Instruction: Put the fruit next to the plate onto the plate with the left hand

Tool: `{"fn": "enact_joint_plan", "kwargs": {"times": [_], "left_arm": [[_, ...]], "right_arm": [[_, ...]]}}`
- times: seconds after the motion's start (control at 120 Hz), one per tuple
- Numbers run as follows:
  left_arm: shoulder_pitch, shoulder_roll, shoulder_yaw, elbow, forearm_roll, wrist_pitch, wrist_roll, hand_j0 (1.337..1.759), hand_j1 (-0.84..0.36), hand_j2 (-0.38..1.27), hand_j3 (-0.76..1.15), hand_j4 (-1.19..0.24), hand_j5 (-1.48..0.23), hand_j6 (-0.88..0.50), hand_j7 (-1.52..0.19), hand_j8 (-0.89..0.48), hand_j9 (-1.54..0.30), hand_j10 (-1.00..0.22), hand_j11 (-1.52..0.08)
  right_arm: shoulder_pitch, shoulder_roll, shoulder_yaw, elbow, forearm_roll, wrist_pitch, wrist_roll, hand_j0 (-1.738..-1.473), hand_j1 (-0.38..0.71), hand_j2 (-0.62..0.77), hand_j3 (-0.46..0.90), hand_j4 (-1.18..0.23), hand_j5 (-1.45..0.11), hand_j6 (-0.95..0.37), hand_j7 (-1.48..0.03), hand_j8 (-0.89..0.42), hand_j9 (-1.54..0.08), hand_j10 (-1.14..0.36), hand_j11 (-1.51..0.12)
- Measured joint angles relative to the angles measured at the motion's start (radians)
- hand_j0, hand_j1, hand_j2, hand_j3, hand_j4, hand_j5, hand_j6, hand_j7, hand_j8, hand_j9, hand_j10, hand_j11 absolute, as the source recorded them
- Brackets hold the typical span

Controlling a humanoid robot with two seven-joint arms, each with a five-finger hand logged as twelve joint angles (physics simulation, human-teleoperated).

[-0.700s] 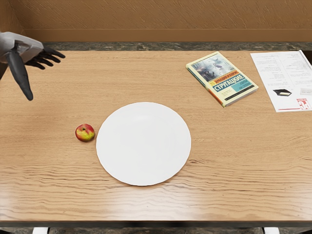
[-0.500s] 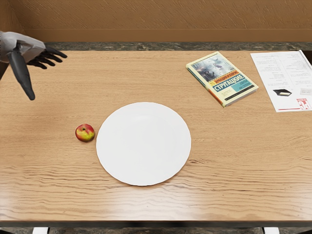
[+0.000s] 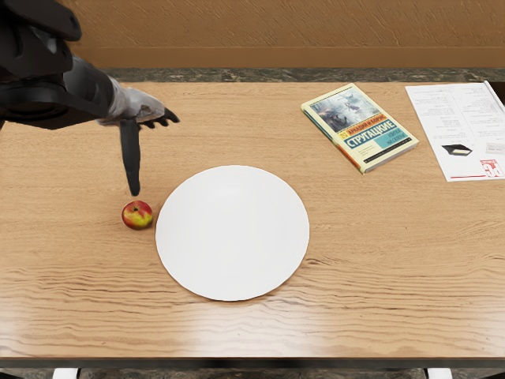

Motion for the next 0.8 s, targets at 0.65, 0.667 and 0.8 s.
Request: {"fn": "enact_joint_plan", "kwargs": {"times": [0.65, 0.667, 0.8], "left_arm": [[0.192, -0.021, -0.045, -0.229, -0.185, 0.495, 0.006, 1.658, 0.33, 0.00, 0.00, -0.02, -0.02, -0.02, -0.02, -0.02, -0.02, -0.02, -0.02], [0.192, -0.021, -0.046, -0.229, -0.185, 0.501, 0.006, 1.658, 0.33, 0.00, 0.00, -0.02, -0.02, -0.02, -0.02, -0.02, -0.02, -0.02, -0.02], [0.235, -0.021, -0.063, -0.226, -0.182, 0.546, 0.006, 1.658, 0.29, 0.01, 0.00, -0.05, -0.07, -0.05, -0.07, -0.05, -0.07, -0.05, -0.07]], "right_arm": [[0.000, 0.000, 0.000, 0.000, 0.000, 0.000, 0.000, -1.658, -0.33, 0.00, 0.00, -0.01, -0.02, -0.01, -0.02, -0.01, -0.02, -0.02, -0.02], [0.000, 0.000, 0.000, 0.000, 0.000, 0.000, 0.000, -1.658, -0.33, 0.00, 0.00, -0.01, -0.02, -0.01, -0.02, -0.01, -0.02, -0.02, -0.02], [0.000, 0.000, 0.000, 0.000, 0.000, 0.000, 0.000, -1.658, -0.33, 0.00, 0.00, -0.01, -0.02, -0.01, -0.02, -0.01, -0.02, -0.02, -0.02]]}}
